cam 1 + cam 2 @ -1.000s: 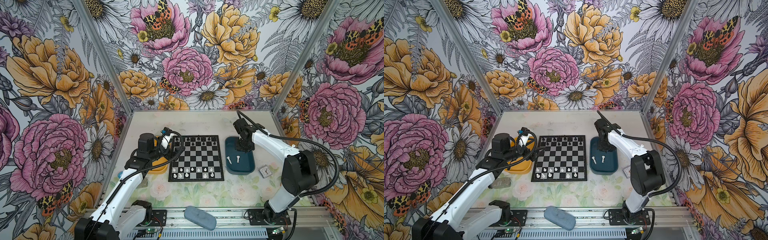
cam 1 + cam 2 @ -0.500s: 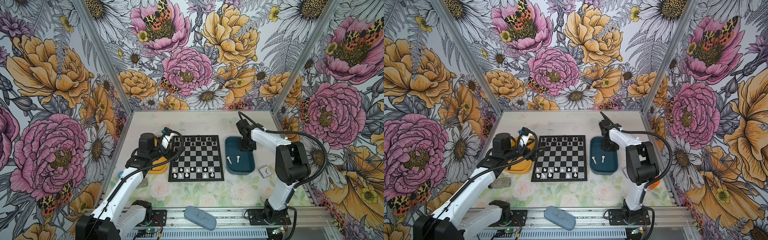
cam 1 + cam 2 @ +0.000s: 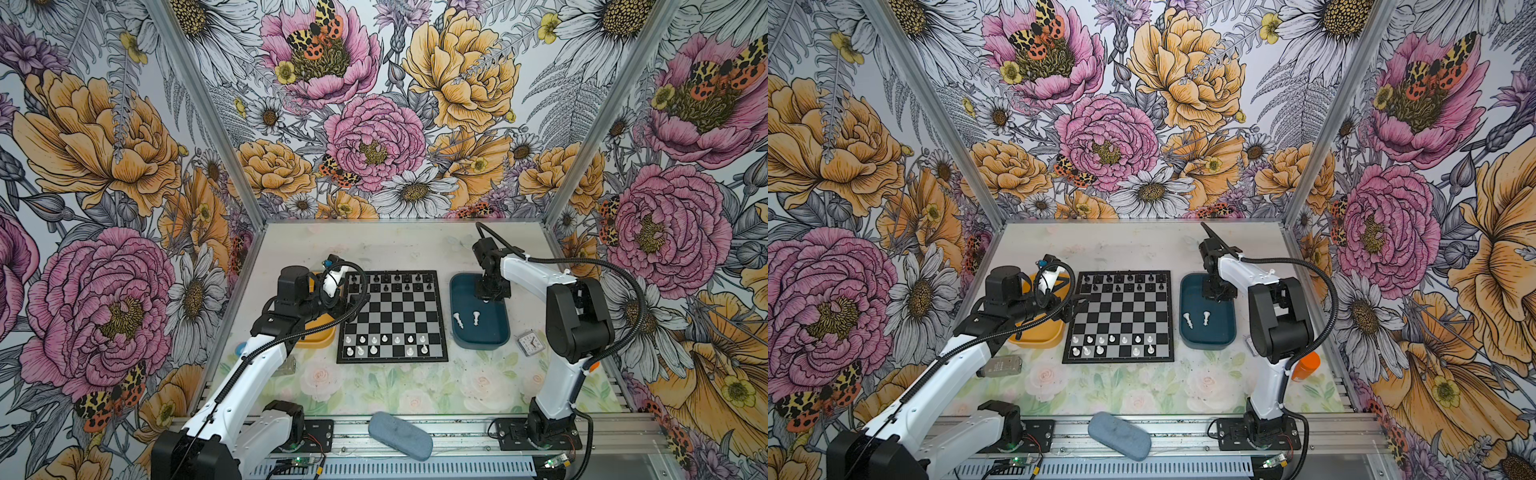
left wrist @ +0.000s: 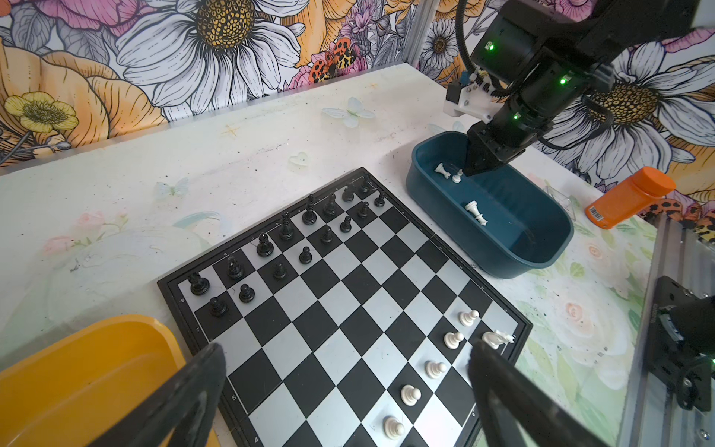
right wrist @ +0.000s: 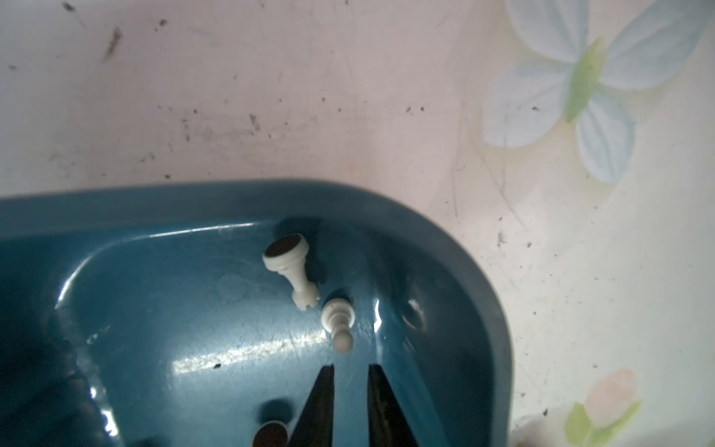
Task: Set up the chess pieces on the board
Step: 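Lower the right gripper into the tray and grasp a white pawn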
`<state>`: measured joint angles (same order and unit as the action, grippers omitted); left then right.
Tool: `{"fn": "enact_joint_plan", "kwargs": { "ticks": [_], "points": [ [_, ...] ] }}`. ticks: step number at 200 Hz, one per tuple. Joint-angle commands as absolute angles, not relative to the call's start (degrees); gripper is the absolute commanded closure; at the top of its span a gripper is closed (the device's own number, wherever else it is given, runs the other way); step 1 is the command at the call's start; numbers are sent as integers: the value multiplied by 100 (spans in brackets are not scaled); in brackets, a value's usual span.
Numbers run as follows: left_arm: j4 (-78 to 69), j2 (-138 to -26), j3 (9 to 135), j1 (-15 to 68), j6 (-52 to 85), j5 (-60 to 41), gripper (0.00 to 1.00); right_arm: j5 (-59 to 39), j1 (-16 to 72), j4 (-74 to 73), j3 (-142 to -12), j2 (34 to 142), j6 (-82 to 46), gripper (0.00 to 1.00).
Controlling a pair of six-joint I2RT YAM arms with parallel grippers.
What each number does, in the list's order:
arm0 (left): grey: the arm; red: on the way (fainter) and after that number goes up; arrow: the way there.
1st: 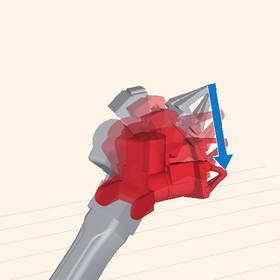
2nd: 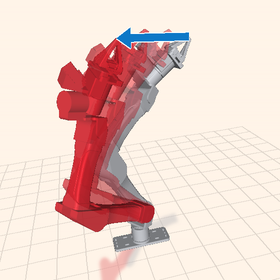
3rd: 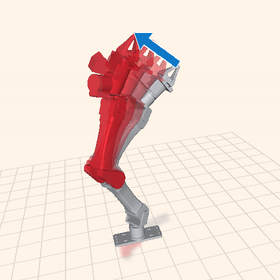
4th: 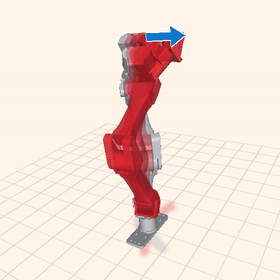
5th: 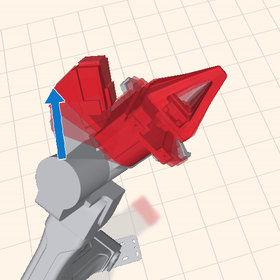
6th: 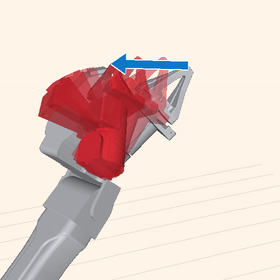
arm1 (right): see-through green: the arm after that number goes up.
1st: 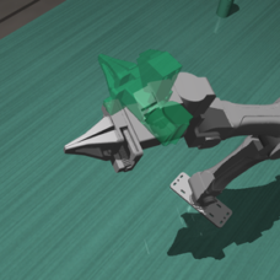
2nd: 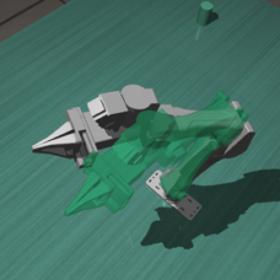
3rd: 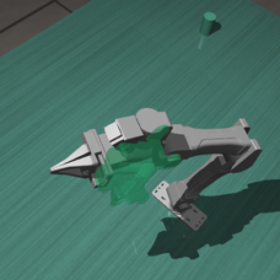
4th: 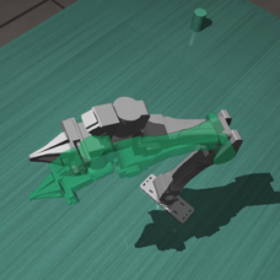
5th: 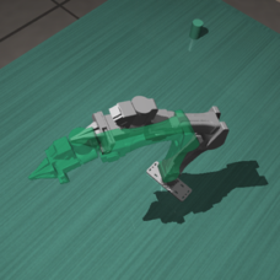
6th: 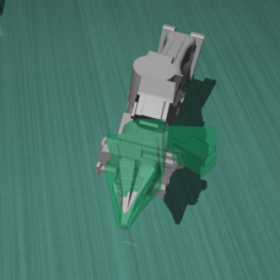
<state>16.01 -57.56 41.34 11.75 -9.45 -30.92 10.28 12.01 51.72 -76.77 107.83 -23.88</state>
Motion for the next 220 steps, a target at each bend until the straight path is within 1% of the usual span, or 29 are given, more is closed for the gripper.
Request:
{"fn": "enact_joint_plan", "kwargs": {
  "ticks": [1, 119, 192, 220],
  "points": [
    [1430, -5795, 4248, 1122, -996, -3242, 1, 1011, 1152, 5050, -7868, 10892, -2338, 81],
    [1433, -5810, 4254, 1122, -998, -3239, 1, 889, 1086, 4940, -7999, 11175, -2320, 80],
    [1424, -5832, 4262, 1099, -984, -3237, 1, 861, 1041, 4910, -8064, 11276, -2303, 85],
    [1424, -5827, 4263, 1099, -985, -3242, 1, 855, 1025, 4904, -8043, 11268, -2307, 91]
  ]
}}
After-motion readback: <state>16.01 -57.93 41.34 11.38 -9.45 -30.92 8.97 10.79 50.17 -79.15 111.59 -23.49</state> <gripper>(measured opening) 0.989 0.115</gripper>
